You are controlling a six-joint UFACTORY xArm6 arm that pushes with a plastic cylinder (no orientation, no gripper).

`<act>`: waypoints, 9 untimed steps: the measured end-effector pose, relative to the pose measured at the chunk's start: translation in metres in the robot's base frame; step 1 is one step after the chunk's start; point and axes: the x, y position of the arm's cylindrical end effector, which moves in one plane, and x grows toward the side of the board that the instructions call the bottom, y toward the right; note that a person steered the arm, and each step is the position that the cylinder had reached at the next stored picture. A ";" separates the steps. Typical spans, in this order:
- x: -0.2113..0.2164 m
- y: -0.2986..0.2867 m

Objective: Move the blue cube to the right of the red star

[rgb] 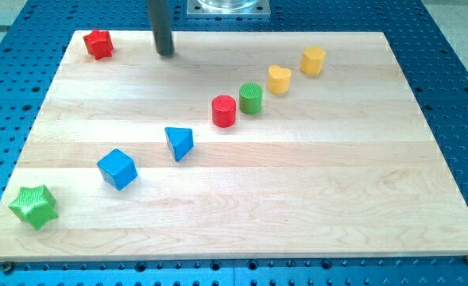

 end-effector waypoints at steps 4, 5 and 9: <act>0.250 -0.131; 0.282 -0.117; 0.275 -0.026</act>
